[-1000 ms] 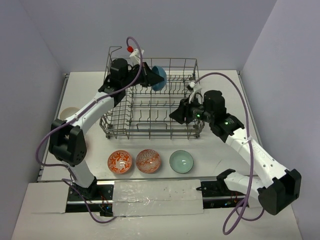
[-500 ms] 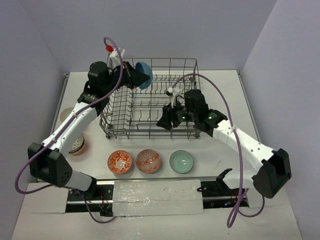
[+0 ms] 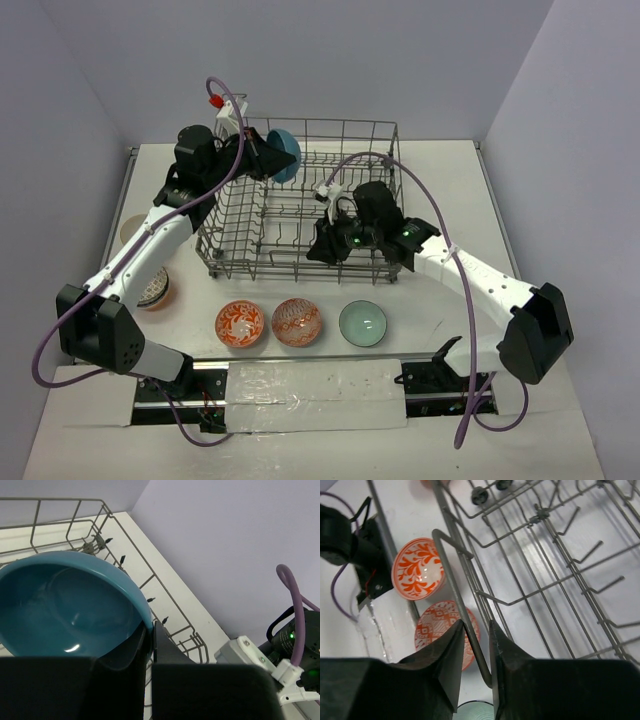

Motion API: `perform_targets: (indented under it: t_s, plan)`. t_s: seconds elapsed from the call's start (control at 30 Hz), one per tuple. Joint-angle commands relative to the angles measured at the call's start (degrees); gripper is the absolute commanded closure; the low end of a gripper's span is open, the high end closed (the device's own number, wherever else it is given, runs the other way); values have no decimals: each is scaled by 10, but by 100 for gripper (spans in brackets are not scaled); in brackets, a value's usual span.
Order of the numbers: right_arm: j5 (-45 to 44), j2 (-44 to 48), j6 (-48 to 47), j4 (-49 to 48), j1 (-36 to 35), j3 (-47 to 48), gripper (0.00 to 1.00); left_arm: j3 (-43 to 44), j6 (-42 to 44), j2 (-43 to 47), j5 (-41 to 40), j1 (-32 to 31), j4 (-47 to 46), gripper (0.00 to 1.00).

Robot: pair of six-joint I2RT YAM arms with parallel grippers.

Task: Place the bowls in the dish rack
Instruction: Move the dish rack to the center of the board.

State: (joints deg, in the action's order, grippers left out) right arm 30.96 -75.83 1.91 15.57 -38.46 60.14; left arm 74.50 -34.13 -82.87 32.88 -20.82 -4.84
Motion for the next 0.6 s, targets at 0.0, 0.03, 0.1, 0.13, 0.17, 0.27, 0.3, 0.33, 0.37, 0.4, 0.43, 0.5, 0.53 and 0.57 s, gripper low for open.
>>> perform_targets:
  t_s: [0.0, 0.03, 0.1, 0.13, 0.17, 0.27, 0.3, 0.33, 0.37, 0.4, 0.43, 0.5, 0.53, 0.57]
  plan:
    - [18, 12, 7, 2, -10, 26, 78, 3, -1, 15, 17, 3, -34, 100]
    - [17, 14, 8, 2, -11, 24, 82, 4, -1, 15, 17, 3, -34, 100]
    - [16, 17, 8, 3, -12, 23, 90, 4, -2, 14, 17, 3, -37, 100]
    - [14, 18, 8, 5, -12, 22, 93, 4, -2, 14, 18, 3, -36, 100]
    - [11, 21, 6, 8, -12, 22, 99, 3, -3, 13, 19, 3, -37, 100]
    - [-3, 26, -2, 17, -12, 21, 100, 5, -6, 10, 21, 3, -39, 100]
    - [-8, 28, -6, 23, -12, 21, 100, 5, -7, 10, 24, 3, -40, 100]
    - [-11, 28, -9, 25, -11, 21, 100, 5, -8, 10, 23, 3, -41, 100]
    - [-13, 27, -13, 34, -12, 23, 100, 6, -8, 9, 24, 3, -42, 100]
    - [-15, 26, -12, 38, -12, 27, 100, 7, -9, 8, 24, 3, -42, 100]
    - [-19, 24, -31, 39, -12, 28, 100, 7, -10, 7, 24, 3, -42, 100]
    - [-19, 18, -51, 42, -11, 32, 100, 10, -11, 5, 26, 3, -45, 100]
    - [-17, 14, -57, 46, -11, 36, 100, 11, -11, 3, 26, 3, -45, 100]
    - [-12, 11, -64, 52, -10, 41, 100, 12, -11, 3, 27, 3, -44, 100]
